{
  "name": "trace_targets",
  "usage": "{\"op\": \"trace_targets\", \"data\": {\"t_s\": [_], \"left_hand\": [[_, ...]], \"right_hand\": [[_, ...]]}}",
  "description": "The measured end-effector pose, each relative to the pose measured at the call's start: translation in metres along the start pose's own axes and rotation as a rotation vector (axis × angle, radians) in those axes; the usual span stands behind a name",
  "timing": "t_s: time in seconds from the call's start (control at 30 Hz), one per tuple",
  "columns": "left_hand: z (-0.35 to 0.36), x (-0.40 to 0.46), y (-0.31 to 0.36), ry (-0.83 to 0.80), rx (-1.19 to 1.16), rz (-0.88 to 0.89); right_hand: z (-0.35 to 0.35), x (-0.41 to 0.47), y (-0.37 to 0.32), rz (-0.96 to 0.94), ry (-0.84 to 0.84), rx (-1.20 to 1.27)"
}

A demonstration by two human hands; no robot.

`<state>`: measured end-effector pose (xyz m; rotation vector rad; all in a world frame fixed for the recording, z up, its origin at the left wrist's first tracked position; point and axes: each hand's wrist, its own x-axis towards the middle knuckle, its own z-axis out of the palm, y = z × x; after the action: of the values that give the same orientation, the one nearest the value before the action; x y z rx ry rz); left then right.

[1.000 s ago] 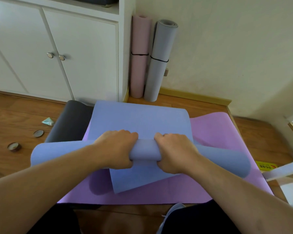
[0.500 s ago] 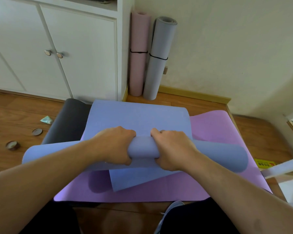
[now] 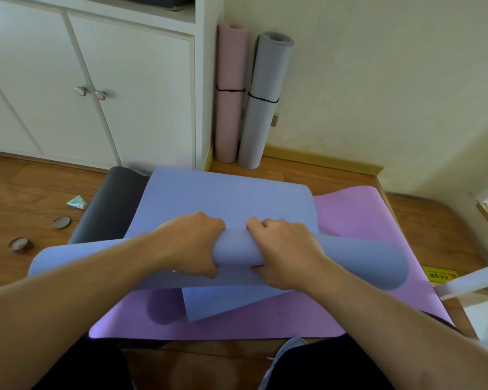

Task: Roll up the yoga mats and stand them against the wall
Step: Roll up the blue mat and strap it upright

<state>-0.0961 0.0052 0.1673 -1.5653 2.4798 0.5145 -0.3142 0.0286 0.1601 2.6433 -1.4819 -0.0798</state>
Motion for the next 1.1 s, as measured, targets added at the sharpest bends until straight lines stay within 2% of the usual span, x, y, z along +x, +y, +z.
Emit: {"op": "trace_targets", "data": {"t_s": [0.07,0.2,0.27,0.43,0.6,0.8,0.97,1.1], "left_hand": [[0.004,-0.002,0.000,0.030,0.029,0.020],[0.014,-0.004,0.008,0.221,0.180,0.088],[0.013,-0.002,0.011,0.253,0.207,0.090],[0.004,-0.001,0.006,0.178,0.128,0.053],[0.008,-0.003,0.005,0.140,0.095,0.069],[0.014,-0.002,0.012,0.322,0.237,0.114],[0.006,-0.002,0.008,0.221,0.153,0.075],[0.004,-0.003,0.005,0.153,0.084,0.061]], "right_hand": [[-0.001,0.000,0.000,0.021,-0.029,0.020],[-0.006,0.000,0.004,0.108,-0.092,0.098],[-0.005,0.000,0.005,0.119,-0.089,0.120],[0.001,0.000,0.001,-0.006,0.061,0.017],[0.002,0.001,-0.003,0.008,0.007,0.053],[-0.001,0.002,0.000,0.093,-0.038,0.143],[0.003,-0.002,-0.003,-0.006,0.091,0.021],[0.002,0.000,-0.007,-0.006,0.050,0.009]]}}
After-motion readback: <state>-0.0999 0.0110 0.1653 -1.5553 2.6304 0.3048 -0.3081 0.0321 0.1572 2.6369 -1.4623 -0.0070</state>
